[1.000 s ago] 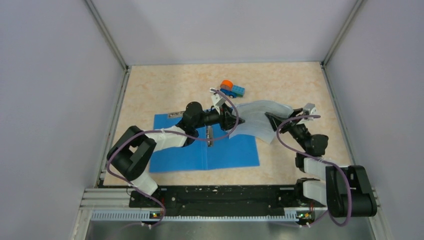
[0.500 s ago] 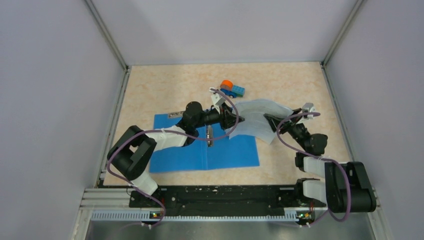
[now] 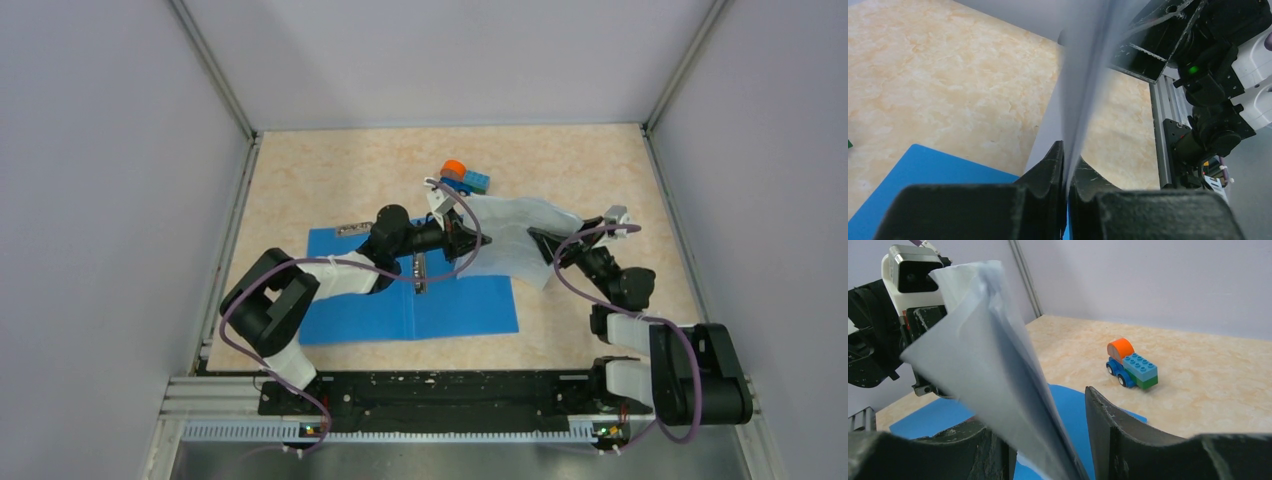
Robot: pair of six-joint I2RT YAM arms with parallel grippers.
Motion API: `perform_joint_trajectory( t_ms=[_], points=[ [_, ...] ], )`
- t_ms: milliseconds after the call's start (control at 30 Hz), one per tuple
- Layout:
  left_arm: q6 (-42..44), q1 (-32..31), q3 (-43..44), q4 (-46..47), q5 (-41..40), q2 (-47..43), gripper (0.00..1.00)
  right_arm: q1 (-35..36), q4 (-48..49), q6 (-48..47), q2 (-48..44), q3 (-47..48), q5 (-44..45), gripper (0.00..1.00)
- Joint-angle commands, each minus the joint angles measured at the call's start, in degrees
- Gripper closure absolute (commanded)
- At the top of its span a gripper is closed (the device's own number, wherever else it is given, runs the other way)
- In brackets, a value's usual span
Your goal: Put the files into the folder
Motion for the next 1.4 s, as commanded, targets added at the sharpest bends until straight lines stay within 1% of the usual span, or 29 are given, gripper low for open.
perform_joint_trajectory(
  t_ms=[0, 33, 100, 267, 367, 467, 600, 733, 833, 967, 1067, 1133, 1200, 1267, 1300, 1367],
  points=[
    [0.9, -0.2, 2.5, 2.8, 0.4, -0.9, 0.98, -0.6, 5.7, 0.6, 0.0, 0.8, -1.6, 0.51],
    [1.7, -0.3, 3.0, 1.4, 0.6, -1.7, 1.0, -0.6, 5.7, 1.1, -0.4, 1.2, -2.2, 0.52],
    [4.7, -0.2, 4.6, -3.4, 1.4, -4.3, 1.0, -0.6, 5.5, 2.2, -1.5, 2.0, -3.6, 0.51],
    [11.0, 1.9, 12.5, -21.2, 5.3, -12.6, 1.0, -0.6, 1.0, 6.7, -6.1, 7.2, -9.6, 0.5],
    [13.2, 3.2, 15.9, -29.4, 8.7, -16.5, 1.0, -0.6, -0.6, 10.8, -7.7, 11.7, -13.4, 0.48],
    [17.4, 3.4, 19.5, -37.4, 11.0, -19.9, 1.0, -0.6, 3.3, 17.0, -7.4, 15.7, -16.6, 0.47],
    [22.0, 3.4, 22.0, -42.7, 12.6, -23.3, 1.0, -0.3, 11.7, 26.7, -6.1, 20.4, -17.8, 0.46],
    [24.1, 3.4, 24.3, -45.5, 15.0, -24.0, 1.0, 2.4, 11.9, 28.7, -6.4, 23.9, -18.3, 0.46],
    [24.1, 3.6, 24.9, -45.7, 15.1, -24.2, 1.0, 3.6, 11.0, 29.0, -6.8, 25.1, -18.5, 0.49],
    [20.8, 4.3, 22.9, -40.7, 13.6, -25.7, 1.0, 3.6, 9.4, 28.5, -8.1, 25.3, -18.7, 0.53],
    [17.3, 5.5, 23.1, -38.1, 14.6, -25.7, 1.0, 3.6, 9.0, 29.0, -8.6, 25.4, -18.1, 0.59],
    [14.7, 6.2, 23.2, -36.4, 15.4, -25.5, 1.0, 3.7, 9.5, 29.9, -8.6, 25.7, -18.0, 0.65],
    [12.4, 6.7, 23.7, -35.3, 16.5, -25.1, 1.0, 3.7, 8.7, 30.4, -8.7, 26.3, -18.2, 0.73],
    [10.6, 7.0, 24.2, -34.9, 17.4, -24.6, 1.0, 3.7, 6.3, 30.9, -8.7, 27.3, -18.3, 0.81],
    [9.7, 7.1, 24.5, -34.7, 18.2, -24.4, 1.0, 3.8, 4.9, 31.0, -8.6, 27.8, -18.2, 0.86],
    [7.7, 7.3, 24.6, -33.8, 19.1, -23.8, 1.0, 4.2, 0.7, 30.9, -9.0, 28.9, -18.3, 0.95]
  ],
)
